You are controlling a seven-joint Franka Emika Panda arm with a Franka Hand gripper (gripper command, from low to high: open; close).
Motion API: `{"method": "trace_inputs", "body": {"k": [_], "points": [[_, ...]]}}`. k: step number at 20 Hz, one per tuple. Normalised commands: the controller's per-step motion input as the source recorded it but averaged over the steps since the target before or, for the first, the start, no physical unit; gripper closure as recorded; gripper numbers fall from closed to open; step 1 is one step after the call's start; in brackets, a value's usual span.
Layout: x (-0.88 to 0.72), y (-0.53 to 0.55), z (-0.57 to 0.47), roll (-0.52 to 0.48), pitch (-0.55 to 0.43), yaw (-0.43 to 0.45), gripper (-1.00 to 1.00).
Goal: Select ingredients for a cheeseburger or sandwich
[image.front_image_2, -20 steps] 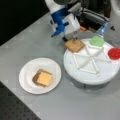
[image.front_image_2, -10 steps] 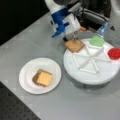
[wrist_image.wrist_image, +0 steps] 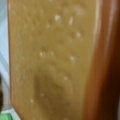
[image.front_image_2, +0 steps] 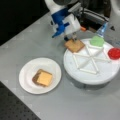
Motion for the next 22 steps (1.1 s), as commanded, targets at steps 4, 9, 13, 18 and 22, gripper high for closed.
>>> {"method": "trace_inputs", "body": {"k": [4,9,13,18,22], "points": [[0.11,-0.03,-0.07,0.185,-0.069,-0.035,1.00],[0.09,-0.04,-0.10,0.166,-0.057,-0.026,1.00],[0.07,-0.05,-0.12,0.138,-0.035,-0.017,1.00],[0.08,-0.04,-0.09,0.127,-0.024,-0.020,1.00],[0.14,-0.02,0.00,0.121,-0.003,-0.018,1.00]]}}
